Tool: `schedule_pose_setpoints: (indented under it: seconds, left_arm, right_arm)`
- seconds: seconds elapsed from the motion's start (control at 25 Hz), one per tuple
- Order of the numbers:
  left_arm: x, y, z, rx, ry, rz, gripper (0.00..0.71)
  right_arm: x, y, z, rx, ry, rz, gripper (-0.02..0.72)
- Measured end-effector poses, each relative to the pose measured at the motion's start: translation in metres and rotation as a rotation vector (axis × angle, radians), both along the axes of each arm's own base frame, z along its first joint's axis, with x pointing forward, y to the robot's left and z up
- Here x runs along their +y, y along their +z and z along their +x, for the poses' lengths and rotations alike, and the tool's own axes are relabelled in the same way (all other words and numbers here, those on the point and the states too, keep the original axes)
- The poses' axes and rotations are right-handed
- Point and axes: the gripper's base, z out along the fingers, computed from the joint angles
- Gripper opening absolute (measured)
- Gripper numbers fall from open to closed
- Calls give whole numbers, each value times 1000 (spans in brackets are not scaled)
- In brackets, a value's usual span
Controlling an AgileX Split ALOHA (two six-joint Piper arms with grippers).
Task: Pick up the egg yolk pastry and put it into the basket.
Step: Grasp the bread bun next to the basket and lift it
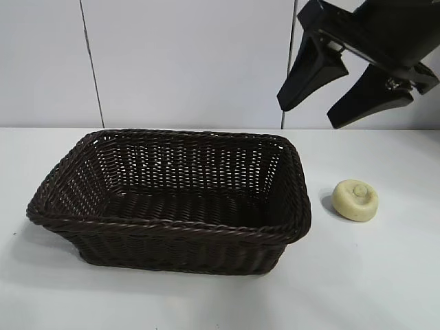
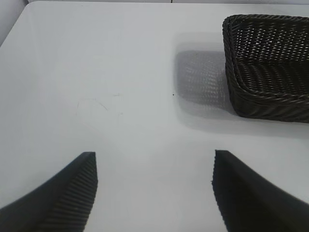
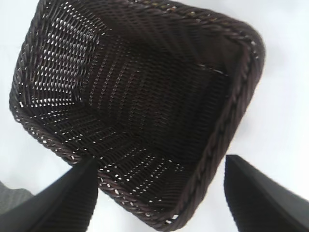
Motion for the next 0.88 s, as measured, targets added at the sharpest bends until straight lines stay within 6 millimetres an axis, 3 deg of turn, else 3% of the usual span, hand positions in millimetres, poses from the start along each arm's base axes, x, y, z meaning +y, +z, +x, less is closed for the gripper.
schedule_pose_setpoints:
  seconds: [0.2,0.6,0.88]
  left_arm:
    - [0,0,0,0,0,0,497]
    - [0,0,0,0,0,0,497]
    - [0,0,0,0,0,0,497]
  right_arm:
    - [-22,12,18,26,-79,-117,528]
    - [-85,3,35,97,-265,-151,528]
    - [-86,-8,42,132,-279,-119,528]
